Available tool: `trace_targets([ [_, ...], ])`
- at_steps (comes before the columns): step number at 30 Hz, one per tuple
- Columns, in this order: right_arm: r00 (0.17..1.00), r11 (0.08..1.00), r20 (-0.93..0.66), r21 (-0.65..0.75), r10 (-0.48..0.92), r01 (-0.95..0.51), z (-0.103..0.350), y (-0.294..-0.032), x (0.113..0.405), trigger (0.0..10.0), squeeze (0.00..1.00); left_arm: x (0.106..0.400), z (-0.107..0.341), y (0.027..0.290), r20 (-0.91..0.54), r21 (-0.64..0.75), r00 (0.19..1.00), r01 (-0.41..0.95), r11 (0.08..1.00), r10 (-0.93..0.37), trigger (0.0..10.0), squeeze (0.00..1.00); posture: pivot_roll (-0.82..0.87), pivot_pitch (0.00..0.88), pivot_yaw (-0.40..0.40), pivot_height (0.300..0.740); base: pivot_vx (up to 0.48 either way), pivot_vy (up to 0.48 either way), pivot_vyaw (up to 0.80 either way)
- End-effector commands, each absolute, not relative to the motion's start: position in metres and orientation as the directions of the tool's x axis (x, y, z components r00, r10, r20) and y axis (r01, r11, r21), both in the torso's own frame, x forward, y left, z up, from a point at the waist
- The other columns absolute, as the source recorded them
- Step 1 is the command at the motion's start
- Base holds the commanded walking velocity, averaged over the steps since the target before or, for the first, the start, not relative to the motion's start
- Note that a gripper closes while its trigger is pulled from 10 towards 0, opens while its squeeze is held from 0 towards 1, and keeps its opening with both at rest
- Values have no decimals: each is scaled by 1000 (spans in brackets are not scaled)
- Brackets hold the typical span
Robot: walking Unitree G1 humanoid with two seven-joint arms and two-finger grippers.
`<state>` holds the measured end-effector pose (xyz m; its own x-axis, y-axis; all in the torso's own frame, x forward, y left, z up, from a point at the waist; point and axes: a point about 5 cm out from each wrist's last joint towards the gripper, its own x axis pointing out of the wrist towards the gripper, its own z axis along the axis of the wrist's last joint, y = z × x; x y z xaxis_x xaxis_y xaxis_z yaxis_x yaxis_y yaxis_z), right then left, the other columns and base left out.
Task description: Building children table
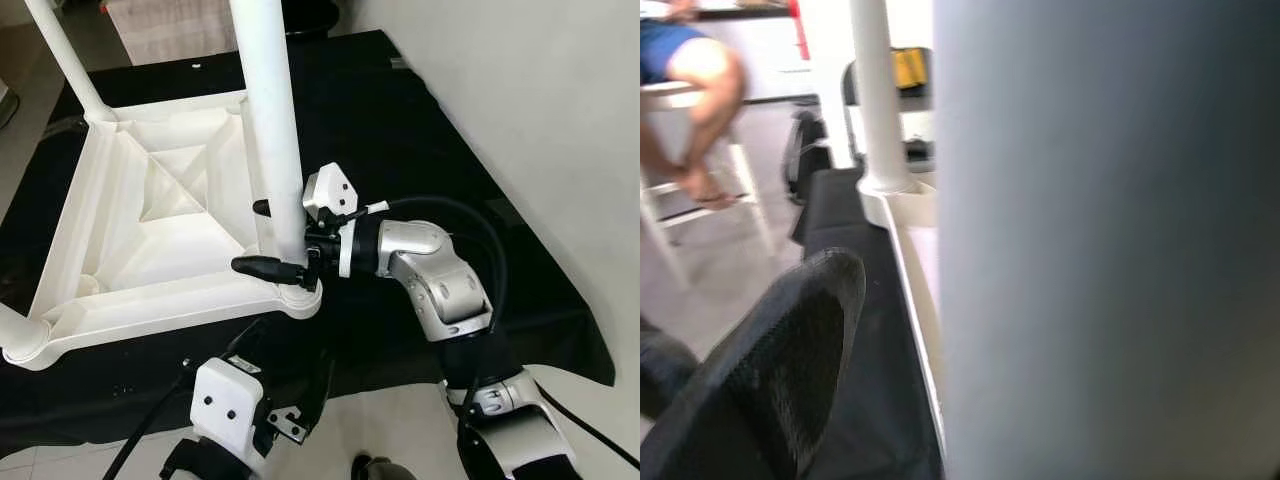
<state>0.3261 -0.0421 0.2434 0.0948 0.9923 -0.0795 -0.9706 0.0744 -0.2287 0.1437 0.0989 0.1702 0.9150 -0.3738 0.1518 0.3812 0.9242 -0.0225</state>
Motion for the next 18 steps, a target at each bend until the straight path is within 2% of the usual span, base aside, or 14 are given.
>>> trace_targets([
  [1,-7,-27,-90,-227,996,-974,244,-36,325,10000,0,140,170,99,143,-14,917,379,925,-374,10000,0,37,197,4,740,0,0,0],
  [8,-128,-145,-101,-183,987,-972,245,-37,332,9961,0,136,171,98,137,-18,917,380,925,-375,10000,0,46,215,4,740,0,0,0],
  [10,-128,-145,-101,-183,987,-972,245,-37,332,9961,0,136,171,98,137,-18,917,380,925,-375,10000,0,46,215,4,740,0,0,0],
  [11,-171,-184,-87,-171,981,-968,246,-38,334,0,0,135,171,98,135,-19,917,381,924,-376,10000,0,47,223,4,740,0,0,0],
  [18,-163,-171,-58,-185,985,-968,250,-40,339,0,0,134,172,99,132,-21,917,383,923,-377,10000,0,44,229,7,740,0,0,0],
])
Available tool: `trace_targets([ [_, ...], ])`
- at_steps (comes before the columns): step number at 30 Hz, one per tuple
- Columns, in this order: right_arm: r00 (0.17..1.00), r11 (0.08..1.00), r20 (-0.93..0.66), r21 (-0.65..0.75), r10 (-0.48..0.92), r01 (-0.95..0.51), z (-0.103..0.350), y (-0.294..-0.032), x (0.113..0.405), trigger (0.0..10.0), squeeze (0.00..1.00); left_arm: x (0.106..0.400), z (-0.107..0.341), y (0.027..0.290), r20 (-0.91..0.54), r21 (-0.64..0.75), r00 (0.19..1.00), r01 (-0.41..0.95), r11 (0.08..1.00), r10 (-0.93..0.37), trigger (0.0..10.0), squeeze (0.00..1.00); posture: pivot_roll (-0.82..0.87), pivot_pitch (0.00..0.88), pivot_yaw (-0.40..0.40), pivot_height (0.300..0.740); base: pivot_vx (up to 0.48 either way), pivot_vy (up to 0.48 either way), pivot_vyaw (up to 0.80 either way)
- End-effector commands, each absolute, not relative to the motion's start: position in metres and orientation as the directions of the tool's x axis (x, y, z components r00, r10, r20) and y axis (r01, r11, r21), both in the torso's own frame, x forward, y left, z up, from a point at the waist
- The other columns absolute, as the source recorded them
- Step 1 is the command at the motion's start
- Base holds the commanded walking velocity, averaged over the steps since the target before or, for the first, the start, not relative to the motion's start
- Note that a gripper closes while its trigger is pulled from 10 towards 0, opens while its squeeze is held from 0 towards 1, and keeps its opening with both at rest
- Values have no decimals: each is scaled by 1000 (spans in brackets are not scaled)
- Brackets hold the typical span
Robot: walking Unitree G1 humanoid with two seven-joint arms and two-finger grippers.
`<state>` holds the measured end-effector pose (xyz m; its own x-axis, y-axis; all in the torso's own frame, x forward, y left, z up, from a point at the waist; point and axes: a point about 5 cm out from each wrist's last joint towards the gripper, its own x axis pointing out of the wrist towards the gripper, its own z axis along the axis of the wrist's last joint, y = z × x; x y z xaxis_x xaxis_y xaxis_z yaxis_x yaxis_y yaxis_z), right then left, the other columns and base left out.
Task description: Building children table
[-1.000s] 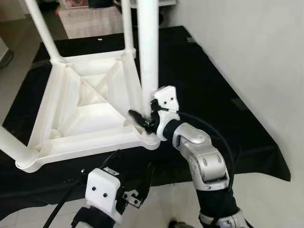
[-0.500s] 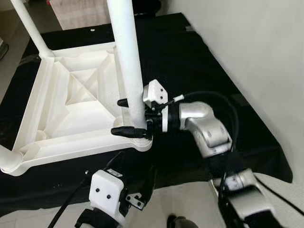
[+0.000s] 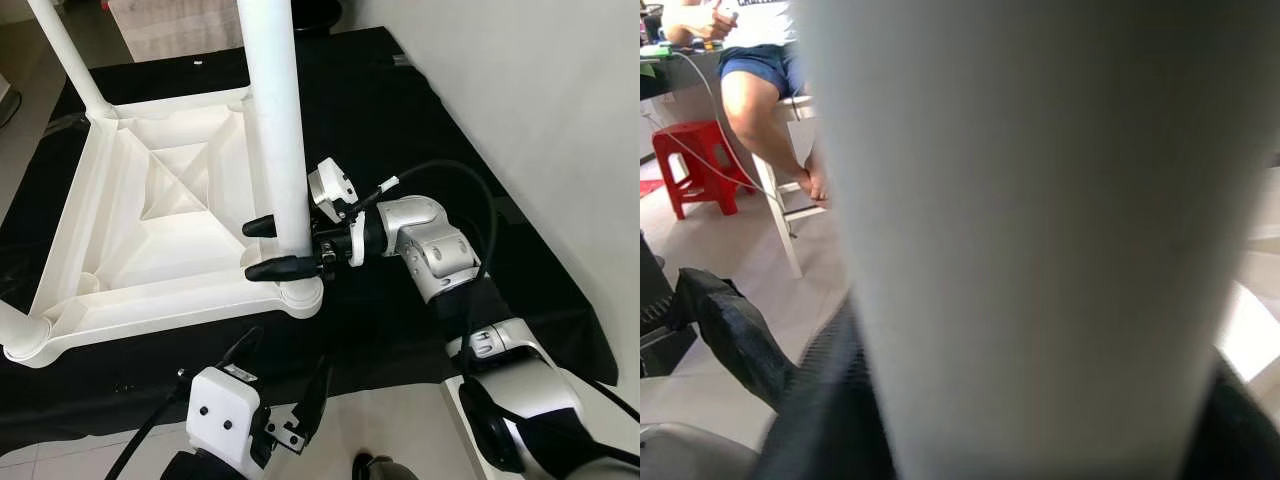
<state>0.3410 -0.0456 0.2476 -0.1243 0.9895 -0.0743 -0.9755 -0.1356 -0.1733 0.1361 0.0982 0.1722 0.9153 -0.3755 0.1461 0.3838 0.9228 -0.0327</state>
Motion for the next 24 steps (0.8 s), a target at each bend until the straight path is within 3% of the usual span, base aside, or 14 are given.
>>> trace_targets([
  [1,-157,-164,-51,-188,986,-968,250,-42,340,0,0,134,172,99,131,-21,917,384,923,-378,10000,0,44,229,7,740,0,0,0],
  [7,-12,-13,-9,-217,1000,-976,251,-50,345,0,0,135,171,98,131,-22,916,385,923,-379,10000,0,32,227,3,740,0,0,0],
  [8,57,57,2,-223,998,-973,250,-53,346,0,0,135,171,98,132,-21,916,385,923,-379,10000,0,29,227,-6,740,0,0,0],
  [11,439,447,83,-151,894,-882,240,-56,344,0,0,136,171,99,134,-19,916,384,923,-379,10000,0,21,227,-16,740,0,0,0],
  [12,693,705,134,-100,709,-702,236,-63,343,0,0,136,171,100,136,-18,916,383,923,-378,10000,0,16,224,-22,740,0,0,0],
  [13,833,846,154,-54,532,-531,233,-72,342,0,0,137,171,100,136,-17,916,383,924,-377,10000,0,16,224,-22,740,0,0,0],
  [14,899,912,158,-26,409,-410,231,-79,340,0,0,137,171,100,137,-17,916,382,924,-376,10000,0,16,224,-22,740,0,0,0],
  [15,910,918,117,-48,397,-394,218,-75,322,0,0,137,172,101,139,-15,916,382,924,-376,10000,0,11,229,-17,740,0,0,0],
  [16,910,918,117,-48,397,-394,218,-75,322,0,0,137,172,101,139,-15,916,382,924,-376,10000,0,11,229,-17,740,0,0,0],
  [18,875,877,60,-73,480,-475,203,-59,300,0,0,140,172,100,142,-13,916,382,924,-376,10000,0,-2,212,-2,740,0,0,0],
  [24,807,808,56,-93,588,-582,202,-34,298,0,0,143,170,100,145,-11,913,386,922,-381,10000,0,-1,197,-6,740,0,0,0],
])
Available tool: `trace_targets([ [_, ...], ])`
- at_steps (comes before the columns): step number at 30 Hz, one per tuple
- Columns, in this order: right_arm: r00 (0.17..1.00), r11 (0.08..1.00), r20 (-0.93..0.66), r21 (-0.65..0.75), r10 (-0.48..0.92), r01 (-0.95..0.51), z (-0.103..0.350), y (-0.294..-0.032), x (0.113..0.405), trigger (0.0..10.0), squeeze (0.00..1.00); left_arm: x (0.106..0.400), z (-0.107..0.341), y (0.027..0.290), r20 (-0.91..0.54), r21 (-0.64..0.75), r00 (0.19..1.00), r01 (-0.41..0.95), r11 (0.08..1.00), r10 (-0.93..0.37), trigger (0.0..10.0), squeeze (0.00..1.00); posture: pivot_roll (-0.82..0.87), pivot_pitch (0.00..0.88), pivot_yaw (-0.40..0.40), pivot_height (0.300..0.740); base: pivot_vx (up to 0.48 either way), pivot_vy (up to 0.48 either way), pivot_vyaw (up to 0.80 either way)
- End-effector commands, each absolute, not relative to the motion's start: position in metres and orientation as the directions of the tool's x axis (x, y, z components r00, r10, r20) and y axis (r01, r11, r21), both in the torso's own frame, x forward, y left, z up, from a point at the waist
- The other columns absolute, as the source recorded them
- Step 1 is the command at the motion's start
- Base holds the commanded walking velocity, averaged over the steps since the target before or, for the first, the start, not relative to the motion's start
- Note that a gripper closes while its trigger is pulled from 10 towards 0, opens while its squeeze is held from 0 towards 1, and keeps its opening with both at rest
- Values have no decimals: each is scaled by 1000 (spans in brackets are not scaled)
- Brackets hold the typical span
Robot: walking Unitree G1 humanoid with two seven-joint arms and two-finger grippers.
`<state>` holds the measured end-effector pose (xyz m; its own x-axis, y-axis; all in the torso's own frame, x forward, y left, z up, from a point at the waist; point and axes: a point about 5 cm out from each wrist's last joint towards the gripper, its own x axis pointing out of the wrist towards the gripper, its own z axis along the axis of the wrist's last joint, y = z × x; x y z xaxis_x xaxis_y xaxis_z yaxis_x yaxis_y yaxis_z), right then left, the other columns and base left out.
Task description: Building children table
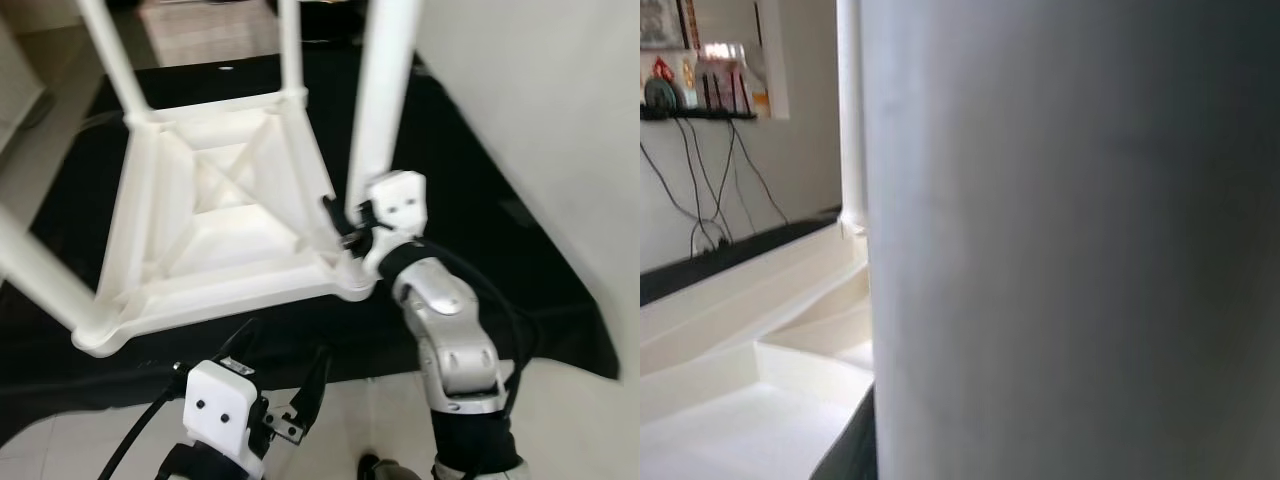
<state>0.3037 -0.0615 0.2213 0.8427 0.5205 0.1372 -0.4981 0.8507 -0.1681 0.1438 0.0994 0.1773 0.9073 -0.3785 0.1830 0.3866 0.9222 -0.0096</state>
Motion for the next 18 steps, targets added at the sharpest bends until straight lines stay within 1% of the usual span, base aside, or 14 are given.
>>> trace_targets([
  [1,782,784,60,-91,620,-614,205,-28,300,10000,0,144,170,100,148,-10,915,382,924,-376,10000,0,1,196,-14,740,0,0,0],
  [5,663,669,101,-34,741,-743,220,-12,292,10000,0,145,171,101,155,-7,918,370,929,-365,10000,0,-1,196,-14,740,0,0,0],
  [6,610,616,102,-33,786,-787,223,-9,287,10000,267,145,171,101,155,-7,918,370,929,-365,10000,0,2,194,-16,740,0,0,0],
  [7,568,574,107,-30,816,-819,226,-8,284,10000,1000,144,171,101,155,-7,918,370,929,-365,10000,0,3,194,-15,740,0,0,0],
  [8,568,574,107,-30,816,-819,226,-8,284,10000,1000,144,171,101,155,-7,918,370,929,-365,10000,0,3,194,-15,740,0,0,0],
  [9,542,547,109,-28,834,-837,228,-8,282,10000,1000,144,171,101,155,-7,918,371,929,-365,10000,0,3,194,-15,740,0,0,0],
  [10,442,450,116,-55,890,-891,231,-8,279,10000,1000,144,171,101,155,-8,917,372,928,-366,10000,0,6,196,-16,740,0,0,0],
  [11,372,382,120,-75,920,-921,234,-9,277,10000,1000,144,171,101,155,-8,917,373,928,-367,10000,0,6,196,-16,740,0,0,0],
  [13,372,382,120,-75,920,-921,234,-9,277,10000,1000,144,171,101,155,-8,917,373,928,-367,10000,0,6,196,-16,740,0,0,0],
  [14,215,227,87,-166,973,-960,235,-19,282,10000,1000,144,172,101,154,-7,917,372,928,-367,10000,0,33,204,-17,740,0,0,0],
  [15,152,162,62,-203,986,-966,237,-26,288,10000,1000,143,172,101,153,-6,918,371,929,-366,10000,0,60,209,-18,740,0,0,0],
  [16,152,162,62,-203,986,-966,237,-26,288,10000,1000,143,172,101,153,-6,918,371,929,-366,10000,0,60,209,-18,740,0,0,0],
  [17,99,105,37,-239,994,-965,239,-33,291,10000,443,143,172,101,152,-5,919,369,929,-364,10000,0,66,210,-17,740,0,0,0],
  [18,62,64,17,-262,998,-963,242,-37,294,10000,75,142,172,101,151,-4,920,368,930,-363,10000,0,72,211,-17,740,0,0,0],
])
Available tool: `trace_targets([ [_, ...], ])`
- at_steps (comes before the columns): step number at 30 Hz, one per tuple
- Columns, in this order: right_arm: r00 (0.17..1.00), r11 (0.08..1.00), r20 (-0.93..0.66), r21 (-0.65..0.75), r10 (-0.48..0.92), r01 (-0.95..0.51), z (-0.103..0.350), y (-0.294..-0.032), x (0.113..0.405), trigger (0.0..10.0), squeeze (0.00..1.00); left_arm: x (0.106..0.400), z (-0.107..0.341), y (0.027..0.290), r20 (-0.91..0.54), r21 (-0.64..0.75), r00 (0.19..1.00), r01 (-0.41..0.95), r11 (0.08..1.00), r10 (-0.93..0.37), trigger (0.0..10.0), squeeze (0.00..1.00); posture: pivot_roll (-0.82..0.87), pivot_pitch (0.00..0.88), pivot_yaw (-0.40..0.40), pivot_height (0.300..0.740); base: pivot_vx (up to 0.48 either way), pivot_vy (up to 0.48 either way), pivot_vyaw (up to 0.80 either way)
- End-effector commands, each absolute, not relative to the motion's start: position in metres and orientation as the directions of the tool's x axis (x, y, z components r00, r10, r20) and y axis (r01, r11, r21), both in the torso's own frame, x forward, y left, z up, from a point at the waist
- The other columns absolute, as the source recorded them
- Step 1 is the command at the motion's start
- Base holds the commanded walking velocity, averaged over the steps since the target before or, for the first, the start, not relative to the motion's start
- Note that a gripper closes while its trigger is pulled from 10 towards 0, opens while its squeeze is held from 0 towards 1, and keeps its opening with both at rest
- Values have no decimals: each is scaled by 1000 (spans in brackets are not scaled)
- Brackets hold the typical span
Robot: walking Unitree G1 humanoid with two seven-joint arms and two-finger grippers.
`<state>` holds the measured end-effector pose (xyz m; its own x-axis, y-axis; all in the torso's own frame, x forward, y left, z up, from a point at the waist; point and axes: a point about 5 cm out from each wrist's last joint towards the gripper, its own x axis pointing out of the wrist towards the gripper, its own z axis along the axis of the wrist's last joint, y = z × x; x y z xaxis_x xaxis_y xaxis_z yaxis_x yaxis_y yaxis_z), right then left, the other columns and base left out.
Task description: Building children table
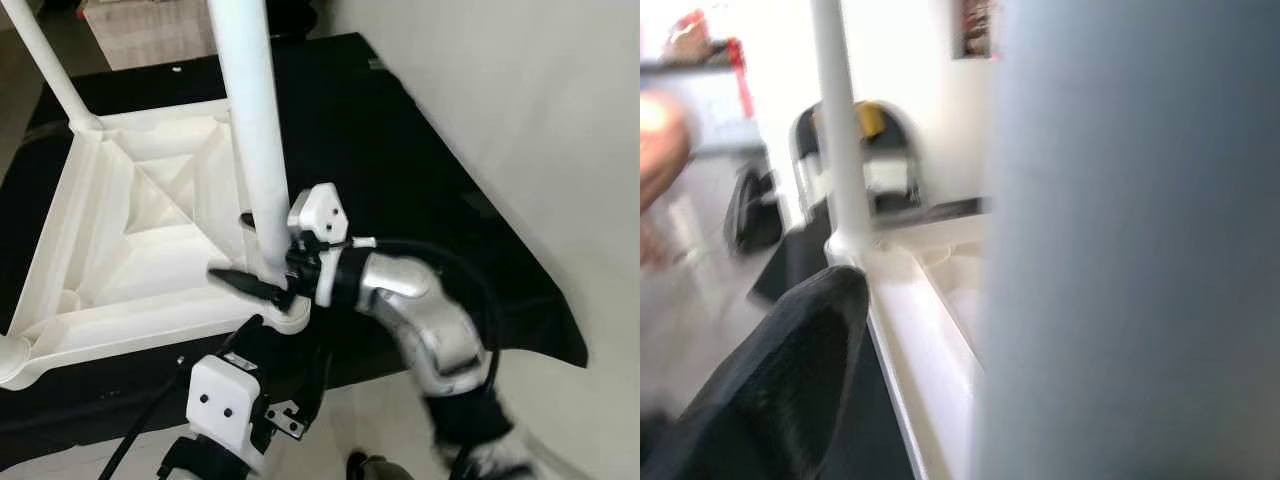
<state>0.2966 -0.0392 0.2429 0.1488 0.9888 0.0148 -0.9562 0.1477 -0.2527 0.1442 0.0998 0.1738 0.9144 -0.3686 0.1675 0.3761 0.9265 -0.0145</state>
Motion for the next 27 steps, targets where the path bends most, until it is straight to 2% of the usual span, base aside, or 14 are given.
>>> trace_targets([
  [1,62,64,17,-262,998,-963,242,-37,294,10000,75,142,172,101,151,-4,920,368,930,-363,10000,0,72,211,-17,740,0,0,0],
  [2,62,64,17,-262,998,-963,242,-37,294,10000,75,142,172,101,151,-4,920,368,930,-363,10000,0,72,211,-17,740,0,0,0],
  [3,27,26,-1,-267,1000,-963,243,-41,295,10000,0,141,172,101,149,-4,920,366,931,-361,10000,0,74,212,-18,740,0,0,0],
  [4,27,26,-1,-267,1000,-963,243,-41,295,10000,0,141,172,101,149,-4,920,366,931,-361,10000,0,74,212,-18,740,0,0,0],
  [5,-3,-20,-57,-291,998,-956,246,-48,305,10000,0,140,172,100,145,-4,922,363,932,-359,10000,0,81,215,-21,740,0,0,0],
  [11,-28,-59,-110,-297,994,-953,249,-55,313,10000,0,138,172,99,142,-5,923,363,932,-359,10000,0,81,219,-22,740,0,0,0],
  [15,-76,-140,-217,-296,973,-945,246,-64,324,10000,0,136,172,98,137,-12,923,365,931,-360,10000,0,47,225,-27,740,0,0,0],
  [19,-85,-155,-236,-295,968,-943,246,-64,329,10000,0,136,172,98,136,-14,923,366,930,-361,10000,0,39,225,-24,740,0,0,0],
  [20,-78,-146,-232,-292,970,-945,247,-63,334,0,0,135,172,98,134,-16,922,368,930,-363,10000,0,42,225,-20,740,0,0,0],
  [27,-77,-140,-221,-283,972,-949,246,-62,343,0,0,134,172,97,132,-18,922,370,929,-364,10000,0,44,232,-16,740,0,0,0],
])
